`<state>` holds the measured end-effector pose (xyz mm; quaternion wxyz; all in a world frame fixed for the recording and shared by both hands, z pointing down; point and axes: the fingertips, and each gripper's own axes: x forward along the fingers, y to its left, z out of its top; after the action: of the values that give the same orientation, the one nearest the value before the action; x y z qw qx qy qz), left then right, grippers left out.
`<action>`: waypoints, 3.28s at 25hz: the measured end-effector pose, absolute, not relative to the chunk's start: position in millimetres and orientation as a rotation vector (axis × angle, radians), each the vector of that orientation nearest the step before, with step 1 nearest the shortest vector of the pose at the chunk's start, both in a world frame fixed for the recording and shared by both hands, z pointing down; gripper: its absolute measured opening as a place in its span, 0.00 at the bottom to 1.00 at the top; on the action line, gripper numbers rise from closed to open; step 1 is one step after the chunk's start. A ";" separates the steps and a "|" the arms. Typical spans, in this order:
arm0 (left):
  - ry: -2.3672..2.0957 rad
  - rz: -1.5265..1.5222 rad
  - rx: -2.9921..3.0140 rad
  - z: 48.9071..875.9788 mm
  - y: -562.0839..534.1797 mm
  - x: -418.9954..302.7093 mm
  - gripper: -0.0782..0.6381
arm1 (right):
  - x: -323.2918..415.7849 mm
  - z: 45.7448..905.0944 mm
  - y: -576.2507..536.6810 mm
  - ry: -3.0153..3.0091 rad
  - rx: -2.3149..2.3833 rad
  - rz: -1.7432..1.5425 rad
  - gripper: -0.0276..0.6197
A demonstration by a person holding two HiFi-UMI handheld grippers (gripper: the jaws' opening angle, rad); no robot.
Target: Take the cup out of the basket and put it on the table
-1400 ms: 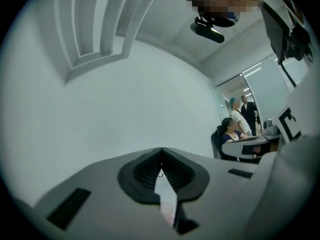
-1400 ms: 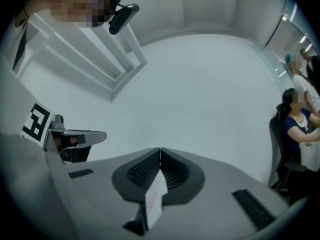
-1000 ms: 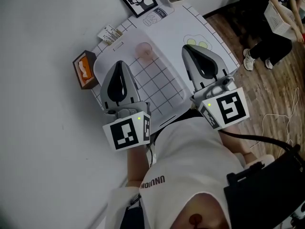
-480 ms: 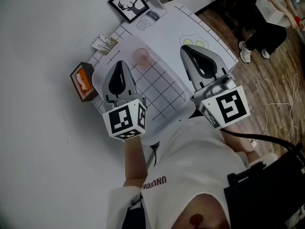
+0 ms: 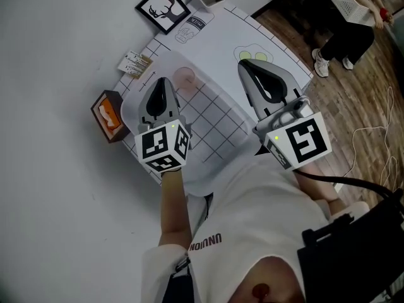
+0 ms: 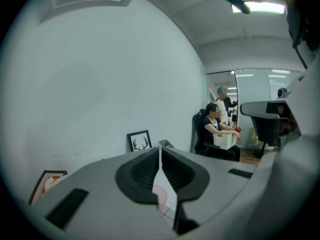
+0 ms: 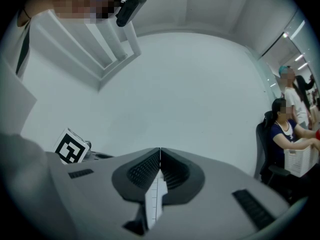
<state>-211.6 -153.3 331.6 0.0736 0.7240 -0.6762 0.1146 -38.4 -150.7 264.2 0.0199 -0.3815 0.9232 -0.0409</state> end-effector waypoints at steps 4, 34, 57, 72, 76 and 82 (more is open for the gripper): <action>-1.963 0.375 2.180 345.7 -161.2 -213.5 0.13 | -38.9 265.2 -152.1 2.862 -1.198 -0.137 0.07; -1.518 0.779 2.209 446.1 -181.5 -187.9 0.24 | -35.5 269.7 -158.1 2.854 -1.263 -0.181 0.07; -1.448 1.062 2.170 500.2 -181.7 -189.3 0.26 | -34.1 273.6 -154.9 2.859 -1.256 -0.190 0.07; -1.451 1.090 2.161 511.7 -183.9 -191.0 0.26 | -35.0 274.2 -154.4 2.866 -1.244 -0.179 0.07; -1.438 1.093 2.166 513.9 -183.5 -189.9 0.26 | -34.9 273.9 -155.0 2.866 -1.248 -0.180 0.07; -1.416 1.103 2.153 516.7 -179.0 -189.2 0.26 | -33.3 274.6 -155.6 2.861 -1.257 -0.185 0.07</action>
<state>-189.2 -179.0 516.7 0.1684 0.7571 -0.4980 0.3879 -33.3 -155.6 274.6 0.0057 -0.4016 0.9139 -0.0592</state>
